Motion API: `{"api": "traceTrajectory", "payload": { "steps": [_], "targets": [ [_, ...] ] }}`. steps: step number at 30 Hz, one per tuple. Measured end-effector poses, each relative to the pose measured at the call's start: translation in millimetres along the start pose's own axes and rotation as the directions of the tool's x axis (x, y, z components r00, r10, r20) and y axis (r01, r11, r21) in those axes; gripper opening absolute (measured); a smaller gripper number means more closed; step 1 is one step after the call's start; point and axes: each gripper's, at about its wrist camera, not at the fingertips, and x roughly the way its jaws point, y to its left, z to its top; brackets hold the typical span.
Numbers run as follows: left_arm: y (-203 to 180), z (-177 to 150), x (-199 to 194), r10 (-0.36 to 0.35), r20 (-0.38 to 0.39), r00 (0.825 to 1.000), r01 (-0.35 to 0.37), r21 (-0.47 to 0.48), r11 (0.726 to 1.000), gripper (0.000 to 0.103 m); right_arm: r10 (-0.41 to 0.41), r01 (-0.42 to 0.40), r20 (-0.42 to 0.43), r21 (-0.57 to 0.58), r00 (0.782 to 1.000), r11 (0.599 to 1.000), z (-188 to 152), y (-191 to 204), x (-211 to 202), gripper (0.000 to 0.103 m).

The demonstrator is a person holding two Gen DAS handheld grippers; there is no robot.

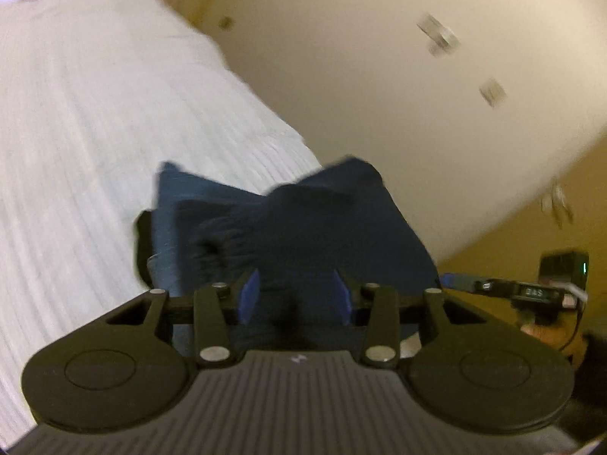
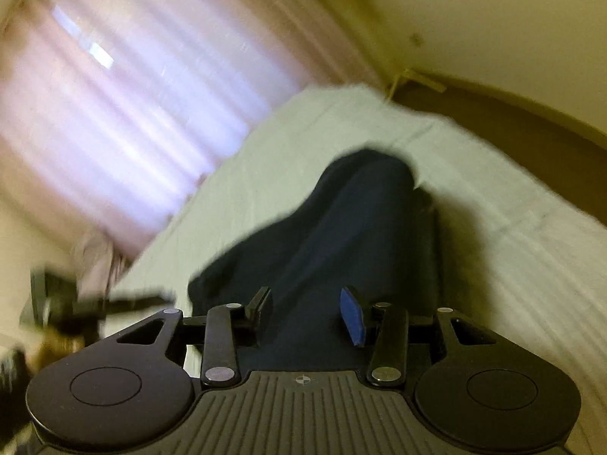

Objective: Fold clothes
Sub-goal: 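Lower the sweatpants onto the stack of folded clothes with both grippers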

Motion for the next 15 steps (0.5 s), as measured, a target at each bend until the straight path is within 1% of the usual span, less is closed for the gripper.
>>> {"api": "traceTrajectory", "payload": {
  "steps": [2,3,4,5,7,11,13,15],
  "targets": [
    [2,2,20,0.037,-0.028,0.999,-0.037,0.006,0.999,0.031,-0.038,0.038,-0.06,-0.005,0.997,0.999,-10,-9,15,0.045],
    [5,4,27,0.062,-0.036,0.997,-0.062,0.008,0.998,0.026,-0.06,0.06,-0.086,-0.003,0.995,0.998,-14,-15,21,0.044],
    [9,5,32,0.089,-0.039,0.995,-0.088,0.013,0.996,0.013,-0.066,0.067,-0.096,0.002,0.993,0.998,-16,-21,24,0.044],
    [13,6,37,0.115,-0.04,0.993,-0.114,0.018,0.993,0.01,-0.071,0.072,-0.105,0.004,0.992,0.997,-19,-26,26,0.044],
    [23,10,40,0.137,-0.042,0.99,-0.137,-0.004,0.991,0.007,-0.061,0.06,-0.11,-0.016,0.992,0.998,-20,-28,26,0.043],
    [34,11,49,0.168,-0.081,0.982,-0.17,-0.013,0.985,0.007,-0.049,0.046,-0.122,-0.028,0.991,0.999,-23,-26,25,0.043],
    [35,10,50,0.174,-0.085,0.981,-0.177,-0.019,0.984,0.007,-0.051,0.049,-0.139,-0.021,0.989,0.999,-24,-18,20,0.043],
    [34,11,49,0.181,-0.083,0.98,-0.184,-0.025,0.983,0.007,-0.048,0.049,-0.137,0.0,0.989,0.999,-18,-11,15,0.044]
  ]
}}
